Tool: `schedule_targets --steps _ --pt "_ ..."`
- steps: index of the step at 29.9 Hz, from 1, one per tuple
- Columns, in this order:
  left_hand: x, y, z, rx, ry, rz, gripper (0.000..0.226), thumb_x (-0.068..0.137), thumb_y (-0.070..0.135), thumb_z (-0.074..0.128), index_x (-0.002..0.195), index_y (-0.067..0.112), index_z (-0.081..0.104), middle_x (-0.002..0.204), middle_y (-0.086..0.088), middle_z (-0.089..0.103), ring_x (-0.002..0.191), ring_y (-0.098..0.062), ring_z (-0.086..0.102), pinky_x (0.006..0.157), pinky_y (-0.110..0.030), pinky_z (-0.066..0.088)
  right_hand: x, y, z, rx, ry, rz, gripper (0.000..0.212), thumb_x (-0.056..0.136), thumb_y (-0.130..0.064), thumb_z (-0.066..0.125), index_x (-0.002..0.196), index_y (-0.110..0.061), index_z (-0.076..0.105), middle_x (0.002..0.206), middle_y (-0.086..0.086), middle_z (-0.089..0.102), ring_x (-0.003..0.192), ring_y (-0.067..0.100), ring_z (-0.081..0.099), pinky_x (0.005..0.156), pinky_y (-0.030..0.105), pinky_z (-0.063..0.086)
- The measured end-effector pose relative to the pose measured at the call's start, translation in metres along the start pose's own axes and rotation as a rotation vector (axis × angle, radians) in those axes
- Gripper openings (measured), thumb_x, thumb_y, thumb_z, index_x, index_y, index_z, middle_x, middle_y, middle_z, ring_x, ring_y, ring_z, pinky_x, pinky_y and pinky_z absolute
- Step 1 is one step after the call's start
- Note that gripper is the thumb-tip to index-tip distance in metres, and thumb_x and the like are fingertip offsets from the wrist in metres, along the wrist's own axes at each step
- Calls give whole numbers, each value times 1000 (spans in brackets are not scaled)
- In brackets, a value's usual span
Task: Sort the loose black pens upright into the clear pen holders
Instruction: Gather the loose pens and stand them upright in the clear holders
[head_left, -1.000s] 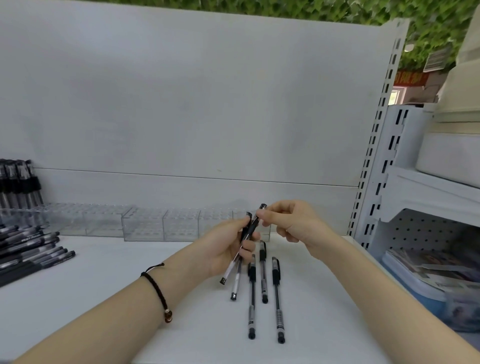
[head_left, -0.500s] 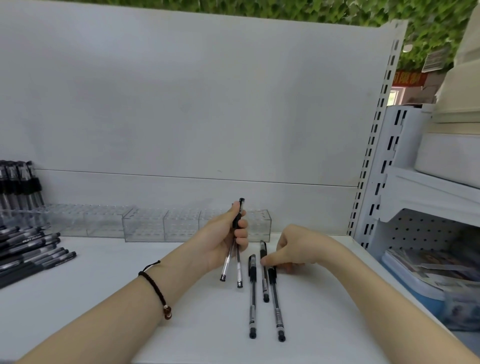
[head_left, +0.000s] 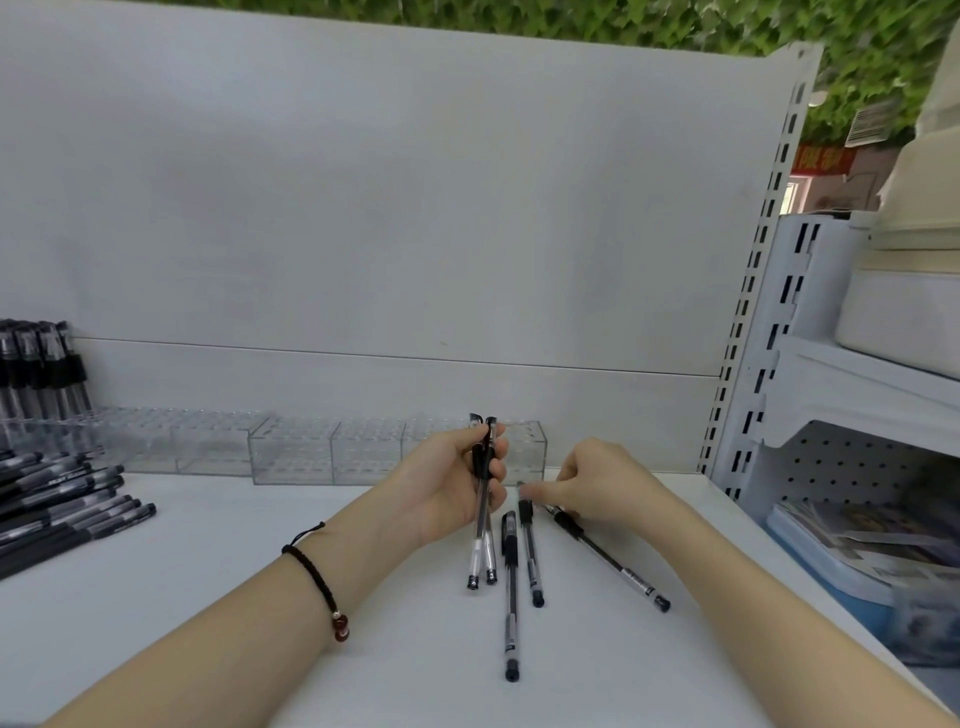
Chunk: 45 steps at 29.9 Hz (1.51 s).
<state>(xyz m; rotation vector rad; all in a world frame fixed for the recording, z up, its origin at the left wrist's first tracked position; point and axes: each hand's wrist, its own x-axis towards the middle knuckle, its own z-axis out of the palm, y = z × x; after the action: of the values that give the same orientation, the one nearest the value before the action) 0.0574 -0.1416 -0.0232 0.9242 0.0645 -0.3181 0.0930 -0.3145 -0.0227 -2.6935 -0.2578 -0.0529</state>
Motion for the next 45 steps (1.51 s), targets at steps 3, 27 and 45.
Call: schedule_targets --steps 3,27,45 --pt "1 0 -2 -3 6 2 15 99 17 45 96 13 59 68 0 59 48 -11 50 44 -20 42 -8 -6 -2 -103 -81 12 59 64 -63 74 53 -16 41 51 -3 39 54 17 38 56 29 29" --pt "-9 -8 10 93 8 -106 37 105 27 35 86 2 55 103 -19 65 91 -32 65 84 -45 52 -13 -8 -31 924 -217 -69 11 79 -10 76 78 -6 66 53 0 52 45 9 44 38 16 33" --pt "-2 -9 6 204 57 -15 36 96 51 44 88 17 46 56 4 41 37 -6 30 33 -13 24 -10 -16 -19 590 -3 -86 31 80 -40 75 72 -14 62 67 1 56 49 11 35 41 20 24"
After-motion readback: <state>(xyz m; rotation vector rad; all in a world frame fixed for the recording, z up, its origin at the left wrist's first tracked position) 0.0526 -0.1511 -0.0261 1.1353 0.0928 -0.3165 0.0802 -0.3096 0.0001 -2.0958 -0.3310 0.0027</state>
